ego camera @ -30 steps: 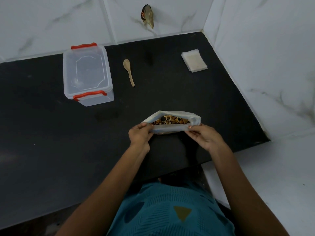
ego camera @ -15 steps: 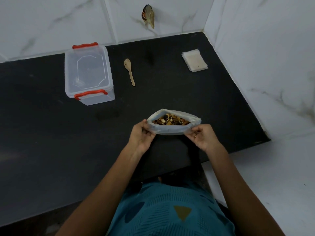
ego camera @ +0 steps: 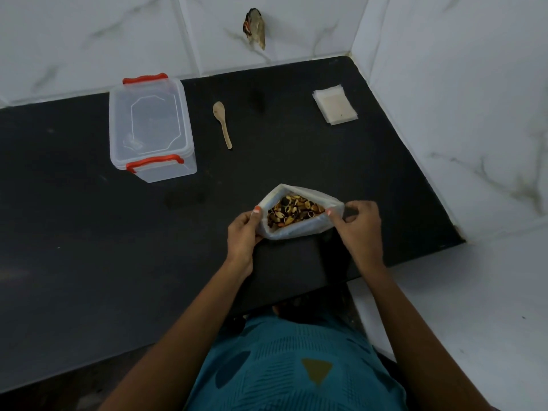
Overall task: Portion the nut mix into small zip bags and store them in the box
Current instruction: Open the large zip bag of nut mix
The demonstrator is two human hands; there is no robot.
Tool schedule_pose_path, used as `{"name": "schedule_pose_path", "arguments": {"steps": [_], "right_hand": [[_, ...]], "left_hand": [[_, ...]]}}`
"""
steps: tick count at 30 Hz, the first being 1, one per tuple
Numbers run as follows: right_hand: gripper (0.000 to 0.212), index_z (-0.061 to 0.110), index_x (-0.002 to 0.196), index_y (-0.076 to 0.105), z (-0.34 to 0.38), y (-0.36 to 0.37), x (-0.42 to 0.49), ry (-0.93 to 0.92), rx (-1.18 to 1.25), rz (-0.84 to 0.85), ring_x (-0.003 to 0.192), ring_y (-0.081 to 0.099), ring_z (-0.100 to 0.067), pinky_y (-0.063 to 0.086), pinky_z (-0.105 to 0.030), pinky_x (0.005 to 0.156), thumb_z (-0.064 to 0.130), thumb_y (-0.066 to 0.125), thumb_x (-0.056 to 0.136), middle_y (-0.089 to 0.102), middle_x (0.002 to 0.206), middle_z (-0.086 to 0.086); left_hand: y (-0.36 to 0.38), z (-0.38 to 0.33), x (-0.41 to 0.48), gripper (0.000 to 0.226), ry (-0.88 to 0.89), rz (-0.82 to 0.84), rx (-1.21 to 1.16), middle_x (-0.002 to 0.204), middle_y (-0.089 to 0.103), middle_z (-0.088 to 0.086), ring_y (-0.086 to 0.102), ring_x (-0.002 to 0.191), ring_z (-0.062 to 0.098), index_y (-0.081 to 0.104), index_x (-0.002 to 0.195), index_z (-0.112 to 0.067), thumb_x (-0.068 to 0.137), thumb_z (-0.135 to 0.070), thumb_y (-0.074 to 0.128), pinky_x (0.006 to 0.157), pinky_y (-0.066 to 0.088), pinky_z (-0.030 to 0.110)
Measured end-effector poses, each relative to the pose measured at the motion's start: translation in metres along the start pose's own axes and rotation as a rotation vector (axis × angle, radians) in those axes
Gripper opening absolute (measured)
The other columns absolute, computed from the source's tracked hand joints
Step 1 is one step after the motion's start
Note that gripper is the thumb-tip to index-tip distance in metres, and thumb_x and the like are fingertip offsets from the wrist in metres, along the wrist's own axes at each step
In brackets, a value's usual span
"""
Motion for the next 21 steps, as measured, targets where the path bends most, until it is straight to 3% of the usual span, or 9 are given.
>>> {"name": "schedule_pose_path", "arguments": {"steps": [2, 4, 9, 13, 17, 21], "right_hand": [[0.05, 0.007, 0.121, 0.05, -0.001, 0.001, 0.003, -0.033, -0.042, 0.008, 0.095, 0.055, -0.015, 0.051, -0.03, 0.079, 0.025, 0.071, 0.08, 0.044, 0.119, -0.004], [0.044, 0.006, 0.12, 0.054, 0.004, 0.004, 0.006, -0.112, -0.111, 0.057, 0.1, 0.056, -0.019, 0.052, -0.032, 0.083, 0.021, 0.069, 0.081, 0.047, 0.119, -0.007], [0.047, 0.006, 0.122, 0.056, 0.007, 0.012, 0.008, -0.234, -0.292, 0.141, 0.108, 0.048, -0.02, 0.046, -0.032, 0.087, 0.026, 0.069, 0.081, 0.047, 0.121, -0.009], [0.032, 0.004, 0.118, 0.059, 0.011, 0.01, 0.011, -0.268, -0.27, 0.118, 0.101, 0.058, -0.023, 0.048, -0.029, 0.084, 0.013, 0.061, 0.088, 0.059, 0.113, -0.012], [0.026, 0.002, 0.113, 0.063, 0.004, 0.003, 0.022, -0.097, -0.05, 0.171, 0.087, 0.059, -0.01, 0.045, -0.014, 0.073, 0.004, 0.059, 0.087, 0.063, 0.1, -0.003], [0.018, 0.004, 0.106, 0.063, -0.013, 0.006, 0.029, 0.19, 0.277, 0.348, 0.079, 0.061, -0.006, 0.052, -0.011, 0.062, 0.004, 0.053, 0.091, 0.064, 0.096, -0.005]], "left_hand": [[0.0, 0.0, 0.0, 0.022, 0.006, -0.012, 0.048, 0.092, 0.064, 0.006, 0.06, 0.094, 0.021, 0.062, 0.083, -0.014, 0.094, -0.029, 0.05, 0.087, 0.052, 0.035], [0.001, -0.001, 0.0, 0.025, 0.022, -0.019, 0.107, 0.092, 0.063, 0.008, 0.059, 0.093, 0.022, 0.06, 0.081, -0.015, 0.095, -0.032, 0.048, 0.088, 0.049, 0.038], [0.002, -0.012, -0.001, 0.026, 0.121, -0.019, 0.245, 0.089, 0.061, 0.005, 0.058, 0.085, 0.015, 0.061, 0.078, -0.017, 0.095, -0.032, 0.048, 0.075, 0.047, 0.028], [-0.008, -0.018, 0.004, 0.025, 0.143, -0.02, 0.325, 0.102, 0.063, 0.009, 0.059, 0.099, 0.019, 0.067, 0.08, -0.019, 0.092, -0.036, 0.052, 0.087, 0.05, 0.034], [-0.012, -0.022, 0.007, 0.018, 0.073, 0.031, 0.303, 0.095, 0.062, 0.001, 0.057, 0.096, 0.015, 0.063, 0.085, -0.021, 0.093, -0.031, 0.051, 0.088, 0.046, 0.031], [-0.012, -0.022, 0.011, 0.018, 0.054, 0.059, 0.304, 0.099, 0.058, 0.0, 0.055, 0.092, 0.011, 0.057, 0.105, -0.016, 0.093, -0.029, 0.051, 0.08, 0.046, 0.024]]}}
Point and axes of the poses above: each hand's wrist, its own x-axis towards the middle knuckle, its own y-axis out of the palm, z = x × y, the point moved 7 cm from there along x, towards the middle knuckle
